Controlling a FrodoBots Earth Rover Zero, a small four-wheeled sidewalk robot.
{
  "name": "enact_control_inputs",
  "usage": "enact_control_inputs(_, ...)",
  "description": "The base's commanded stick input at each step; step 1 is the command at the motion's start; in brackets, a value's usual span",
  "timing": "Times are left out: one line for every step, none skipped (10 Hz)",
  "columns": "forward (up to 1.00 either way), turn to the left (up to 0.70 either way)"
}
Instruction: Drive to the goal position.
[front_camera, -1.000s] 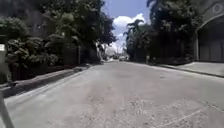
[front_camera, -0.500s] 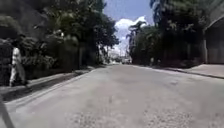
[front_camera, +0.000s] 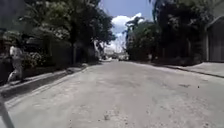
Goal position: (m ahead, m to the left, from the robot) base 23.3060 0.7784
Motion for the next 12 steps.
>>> enact_control_inputs(1.0,0.04)
enact_control_inputs(1.0,0.04)
enact_control_inputs(1.0,0.04)
enact_control_inputs(1.0,0.04)
enact_control_inputs(1.0,0.04)
enact_control_inputs(1.0,0.04)
enact_control_inputs(1.0,0.04)
enact_control_inputs(1.0,0.04)
enact_control_inputs(1.0,-0.07)
enact_control_inputs(1.0,-0.36)
enact_control_inputs(1.0,-0.36)
enact_control_inputs(1.0,-0.11)
